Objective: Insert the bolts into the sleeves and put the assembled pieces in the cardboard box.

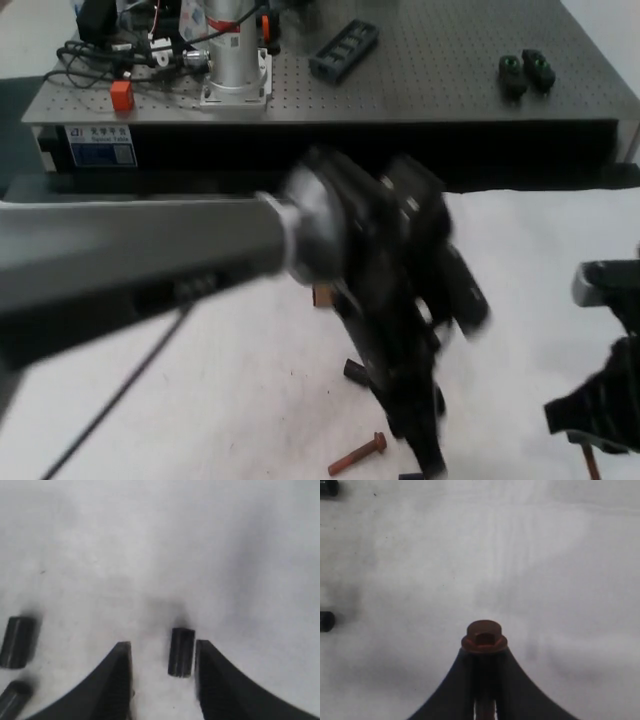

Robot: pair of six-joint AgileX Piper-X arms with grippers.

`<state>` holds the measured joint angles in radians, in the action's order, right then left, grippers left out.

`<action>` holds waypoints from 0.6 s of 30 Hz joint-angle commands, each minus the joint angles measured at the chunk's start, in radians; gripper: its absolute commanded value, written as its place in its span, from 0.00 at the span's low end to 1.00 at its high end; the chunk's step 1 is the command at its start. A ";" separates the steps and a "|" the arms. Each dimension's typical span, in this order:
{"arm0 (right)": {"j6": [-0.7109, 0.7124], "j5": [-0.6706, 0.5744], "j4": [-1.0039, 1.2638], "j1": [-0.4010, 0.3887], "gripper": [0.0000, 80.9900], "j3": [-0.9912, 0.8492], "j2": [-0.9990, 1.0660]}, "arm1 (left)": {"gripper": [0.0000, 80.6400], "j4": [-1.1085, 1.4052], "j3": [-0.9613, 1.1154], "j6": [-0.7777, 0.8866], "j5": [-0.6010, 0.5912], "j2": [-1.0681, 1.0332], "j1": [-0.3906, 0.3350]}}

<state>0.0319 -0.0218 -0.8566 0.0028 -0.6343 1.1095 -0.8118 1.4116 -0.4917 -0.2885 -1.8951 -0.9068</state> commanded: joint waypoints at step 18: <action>0.015 -0.064 -0.073 0.067 0.01 0.063 -0.143 | 0.38 0.004 0.010 -0.177 0.104 -0.147 -0.047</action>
<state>0.0414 -0.0733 -0.9271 0.0665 -0.5723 0.9769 -0.8124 1.4116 -0.6543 -0.1866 -2.0184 -0.9514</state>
